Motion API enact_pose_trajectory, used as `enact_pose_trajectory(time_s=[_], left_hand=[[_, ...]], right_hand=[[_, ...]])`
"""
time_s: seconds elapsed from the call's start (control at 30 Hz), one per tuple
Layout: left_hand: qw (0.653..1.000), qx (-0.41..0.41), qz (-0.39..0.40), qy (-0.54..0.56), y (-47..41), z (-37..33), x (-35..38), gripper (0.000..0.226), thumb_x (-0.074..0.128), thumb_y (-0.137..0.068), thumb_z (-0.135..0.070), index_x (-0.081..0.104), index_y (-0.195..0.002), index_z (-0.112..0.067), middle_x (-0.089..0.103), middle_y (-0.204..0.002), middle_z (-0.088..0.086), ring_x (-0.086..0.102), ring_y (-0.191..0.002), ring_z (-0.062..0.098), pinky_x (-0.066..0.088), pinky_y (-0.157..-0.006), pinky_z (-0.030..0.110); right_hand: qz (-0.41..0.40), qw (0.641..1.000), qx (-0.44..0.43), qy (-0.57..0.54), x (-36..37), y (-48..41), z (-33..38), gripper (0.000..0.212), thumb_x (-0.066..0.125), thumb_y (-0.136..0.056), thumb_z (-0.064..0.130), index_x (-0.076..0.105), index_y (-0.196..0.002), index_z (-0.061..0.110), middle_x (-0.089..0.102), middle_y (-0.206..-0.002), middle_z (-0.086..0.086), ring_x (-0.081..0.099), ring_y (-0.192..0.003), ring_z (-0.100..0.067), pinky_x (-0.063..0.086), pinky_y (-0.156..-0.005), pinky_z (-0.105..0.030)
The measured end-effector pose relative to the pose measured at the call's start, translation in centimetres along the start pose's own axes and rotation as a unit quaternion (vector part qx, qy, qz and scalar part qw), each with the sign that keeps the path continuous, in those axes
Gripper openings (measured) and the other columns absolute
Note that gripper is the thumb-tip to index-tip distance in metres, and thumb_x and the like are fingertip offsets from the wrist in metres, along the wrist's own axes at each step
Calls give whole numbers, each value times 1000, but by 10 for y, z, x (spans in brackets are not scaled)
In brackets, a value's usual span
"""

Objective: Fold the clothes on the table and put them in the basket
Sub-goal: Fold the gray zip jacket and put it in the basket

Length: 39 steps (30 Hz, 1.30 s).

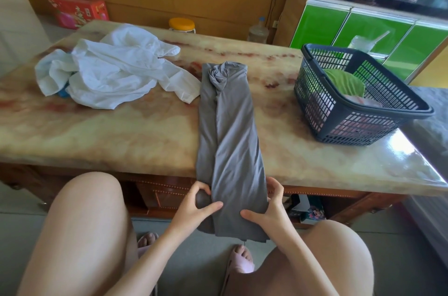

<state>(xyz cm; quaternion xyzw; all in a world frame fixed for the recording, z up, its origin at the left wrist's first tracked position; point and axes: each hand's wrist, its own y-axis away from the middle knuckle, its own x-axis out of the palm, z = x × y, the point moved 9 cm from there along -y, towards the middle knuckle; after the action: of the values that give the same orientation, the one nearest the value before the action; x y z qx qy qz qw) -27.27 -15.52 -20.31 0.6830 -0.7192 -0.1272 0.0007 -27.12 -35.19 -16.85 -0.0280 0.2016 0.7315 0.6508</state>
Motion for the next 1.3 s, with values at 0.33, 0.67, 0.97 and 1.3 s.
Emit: enact_pose_trajectory(time_s=[0.33, 0.67, 0.97, 1.3], left_hand=[[988, 151, -14, -37, 45, -40, -3, 75, 72, -82, -14, 32, -138, -44, 28, -143, -32, 20, -137, -9, 16, -108, 5], [981, 145, 102, -75, 59, -69, -5, 65, 81, -57, -56, 55, -117, -59, -13, -153, -26, -1, -138, -14, 16, -103, 0], [961, 212, 110, -141, 50, -94, -14, 71, 77, -74, -6, 54, -116, -58, -9, -157, -15, 26, -131, -17, 34, -101, 8], [982, 181, 36, 38, 31, -119, -33, 11, 73, -72, -15, 76, -82, -11, 44, -145, -12, 63, -110, 13, 55, -82, 33]], right_hand=[[91, 995, -35, 0, -7, 40, 17, 39, 75, -79, 7, 69, -109, 32, 68, -111, 10, 63, -104, -5, 52, -83, -22], [271, 950, -25, -155, 0, 60, 36, 76, 60, -79, -21, 43, -141, 19, 54, -137, -9, 50, -128, -29, 47, -98, -32], [156, 979, -93, -94, -14, 42, 51, 58, 71, -72, -13, 63, -118, 20, 62, -123, 6, 58, -117, -14, 48, -88, -20], [198, 964, -101, -143, -13, 38, 71, 68, 65, -73, -20, 63, -120, 28, 65, -119, -5, 67, -100, -28, 55, -83, -32]])
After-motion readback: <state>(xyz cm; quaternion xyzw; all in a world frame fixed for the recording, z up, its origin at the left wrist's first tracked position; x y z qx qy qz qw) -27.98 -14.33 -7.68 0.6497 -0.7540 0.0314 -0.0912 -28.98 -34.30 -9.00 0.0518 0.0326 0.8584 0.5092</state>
